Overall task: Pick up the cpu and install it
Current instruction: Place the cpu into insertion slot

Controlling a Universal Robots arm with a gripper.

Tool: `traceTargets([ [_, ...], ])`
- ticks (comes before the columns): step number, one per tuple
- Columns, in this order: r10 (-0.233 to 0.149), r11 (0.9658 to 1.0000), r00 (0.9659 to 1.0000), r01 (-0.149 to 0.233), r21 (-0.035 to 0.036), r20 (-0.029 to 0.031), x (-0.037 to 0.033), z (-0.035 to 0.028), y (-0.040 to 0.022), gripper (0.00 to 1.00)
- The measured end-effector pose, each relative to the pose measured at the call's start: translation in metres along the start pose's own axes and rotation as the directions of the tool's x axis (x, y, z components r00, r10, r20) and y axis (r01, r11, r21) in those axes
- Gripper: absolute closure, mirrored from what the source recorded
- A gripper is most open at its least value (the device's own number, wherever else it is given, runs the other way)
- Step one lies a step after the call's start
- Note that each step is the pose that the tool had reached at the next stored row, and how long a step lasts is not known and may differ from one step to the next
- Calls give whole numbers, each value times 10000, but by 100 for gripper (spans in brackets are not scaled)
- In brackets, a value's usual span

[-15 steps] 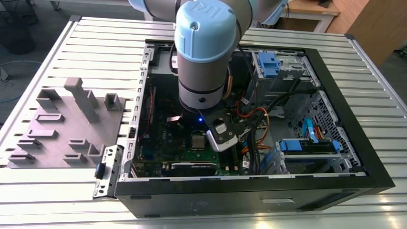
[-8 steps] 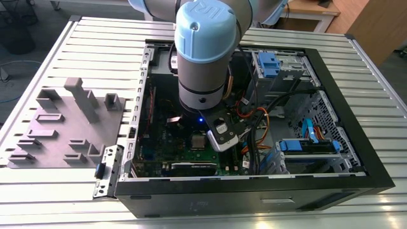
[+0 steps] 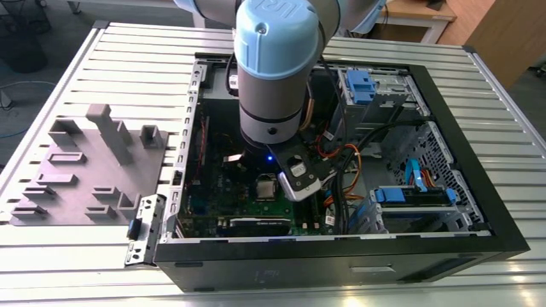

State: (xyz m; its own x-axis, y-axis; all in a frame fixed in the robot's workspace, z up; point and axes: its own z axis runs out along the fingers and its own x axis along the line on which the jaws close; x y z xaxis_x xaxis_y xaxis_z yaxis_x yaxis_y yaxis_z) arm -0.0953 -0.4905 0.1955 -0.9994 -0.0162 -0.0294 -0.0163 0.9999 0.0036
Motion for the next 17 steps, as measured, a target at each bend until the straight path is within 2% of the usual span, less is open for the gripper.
traceTargets([
  [6,-13,10000,10000,13,9,-1,-8,3,-7,46],
  [10,17,10000,10000,-17,10,0,-33,32,-7,46],
  [17,99,10000,10000,-99,14,-1,-36,28,-2,46],
])
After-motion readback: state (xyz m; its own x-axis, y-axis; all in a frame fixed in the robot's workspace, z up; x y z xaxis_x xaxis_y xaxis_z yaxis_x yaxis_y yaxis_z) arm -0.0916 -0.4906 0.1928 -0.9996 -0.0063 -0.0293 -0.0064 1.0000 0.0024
